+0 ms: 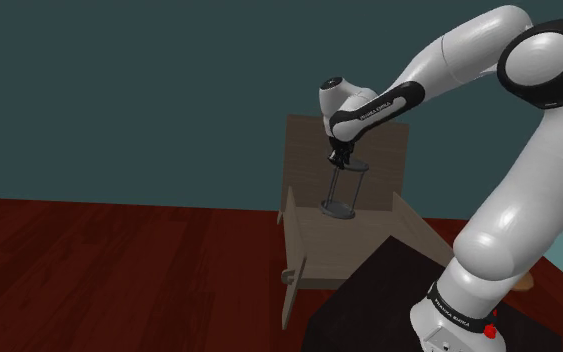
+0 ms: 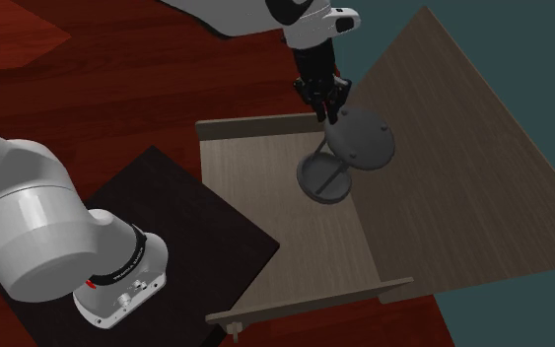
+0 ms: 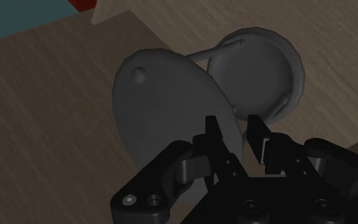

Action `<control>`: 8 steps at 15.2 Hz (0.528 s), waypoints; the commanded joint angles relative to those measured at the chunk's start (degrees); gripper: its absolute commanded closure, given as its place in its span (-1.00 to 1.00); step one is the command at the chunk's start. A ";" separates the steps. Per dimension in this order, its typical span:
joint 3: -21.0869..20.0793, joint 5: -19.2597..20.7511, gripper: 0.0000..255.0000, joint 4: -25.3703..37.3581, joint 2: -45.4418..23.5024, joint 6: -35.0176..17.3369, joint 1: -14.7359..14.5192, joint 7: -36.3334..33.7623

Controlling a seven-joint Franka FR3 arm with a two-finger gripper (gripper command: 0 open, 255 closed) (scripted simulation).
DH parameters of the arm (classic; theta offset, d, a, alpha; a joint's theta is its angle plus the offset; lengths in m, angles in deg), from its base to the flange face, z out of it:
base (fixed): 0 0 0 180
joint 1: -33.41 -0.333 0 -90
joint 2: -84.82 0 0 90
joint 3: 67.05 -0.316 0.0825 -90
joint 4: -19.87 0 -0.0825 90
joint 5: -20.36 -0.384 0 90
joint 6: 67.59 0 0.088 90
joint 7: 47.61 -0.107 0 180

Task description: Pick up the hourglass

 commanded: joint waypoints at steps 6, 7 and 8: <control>-0.16 -1.80 1.00 2.27 2.81 4.40 -0.20 2.89; -0.18 -2.03 1.00 2.66 3.15 5.05 -0.23 3.27; -0.18 -2.07 1.00 2.72 3.20 5.14 -0.24 3.33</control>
